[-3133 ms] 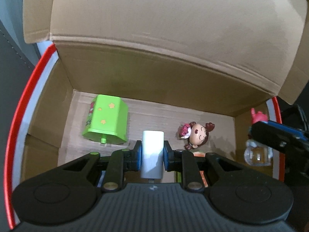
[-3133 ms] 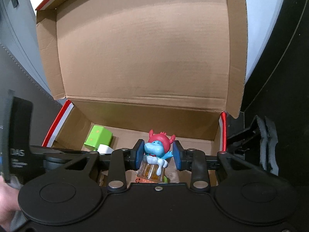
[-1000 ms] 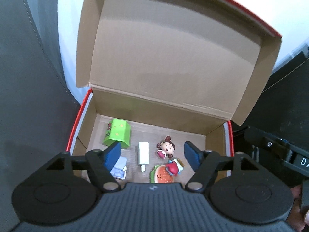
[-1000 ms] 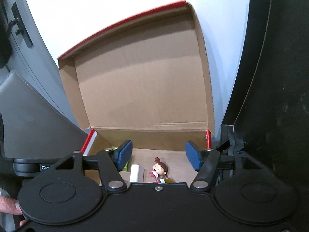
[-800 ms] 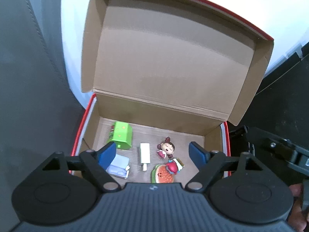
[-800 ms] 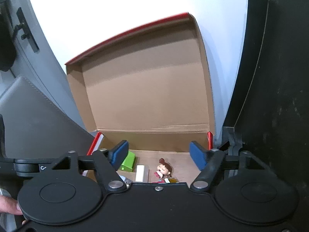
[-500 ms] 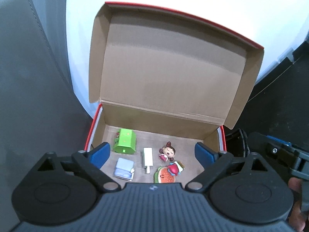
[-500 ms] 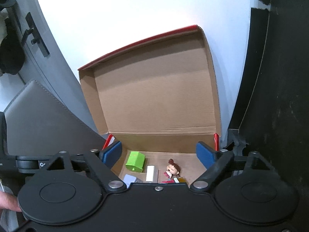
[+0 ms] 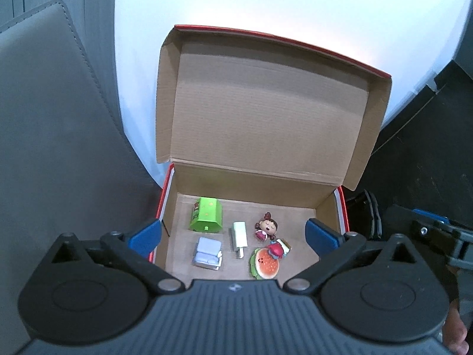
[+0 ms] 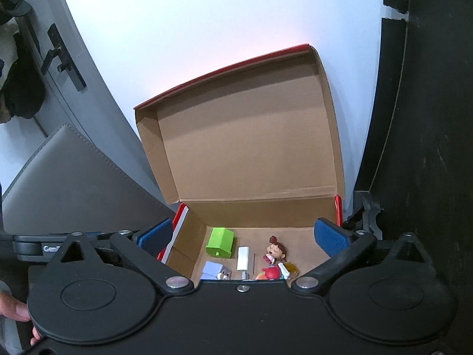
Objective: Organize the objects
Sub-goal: 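Lift both open tools up out of the shoebox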
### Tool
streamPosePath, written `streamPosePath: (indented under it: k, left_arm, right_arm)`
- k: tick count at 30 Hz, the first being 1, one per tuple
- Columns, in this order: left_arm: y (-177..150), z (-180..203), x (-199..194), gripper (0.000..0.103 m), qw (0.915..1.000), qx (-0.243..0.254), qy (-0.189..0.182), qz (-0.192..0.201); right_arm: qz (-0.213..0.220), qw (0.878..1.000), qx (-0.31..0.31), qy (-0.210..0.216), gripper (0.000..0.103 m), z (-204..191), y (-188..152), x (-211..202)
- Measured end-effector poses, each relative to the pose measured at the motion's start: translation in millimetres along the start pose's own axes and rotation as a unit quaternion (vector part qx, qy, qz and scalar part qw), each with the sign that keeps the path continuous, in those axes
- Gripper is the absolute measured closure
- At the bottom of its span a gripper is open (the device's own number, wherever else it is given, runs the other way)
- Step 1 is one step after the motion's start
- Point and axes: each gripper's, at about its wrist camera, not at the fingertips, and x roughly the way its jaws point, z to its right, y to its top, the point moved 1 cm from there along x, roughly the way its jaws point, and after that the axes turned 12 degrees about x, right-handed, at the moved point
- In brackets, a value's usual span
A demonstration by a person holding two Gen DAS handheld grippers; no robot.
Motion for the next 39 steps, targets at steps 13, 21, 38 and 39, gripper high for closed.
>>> streamPosePath:
  k: [13,21,38,39]
  left_arm:
    - [-8,-4,-26,0.001,0.9994,0.027,-0.021,0.0]
    - [-16,-10,-34,0.001,0.9992,0.03,-0.025,-0.004]
    - [-38,-17,-33,0.001,0.9983,0.037,-0.033,-0.029]
    - [-39,-18,-32,0.001,0.9984,0.037,-0.032,-0.03]
  right_arm:
    - [-0.002,0.999,0.036,0.005,0.0,7,-12,-21]
    - [-0.01,0.999,0.048,0.006,0.0,10,-23,-28]
    - [-0.048,0.998,0.033,-0.008,0.0,1,-43,-18]
    - [-0.05,0.998,0.032,-0.01,0.0,1,-44,-17]
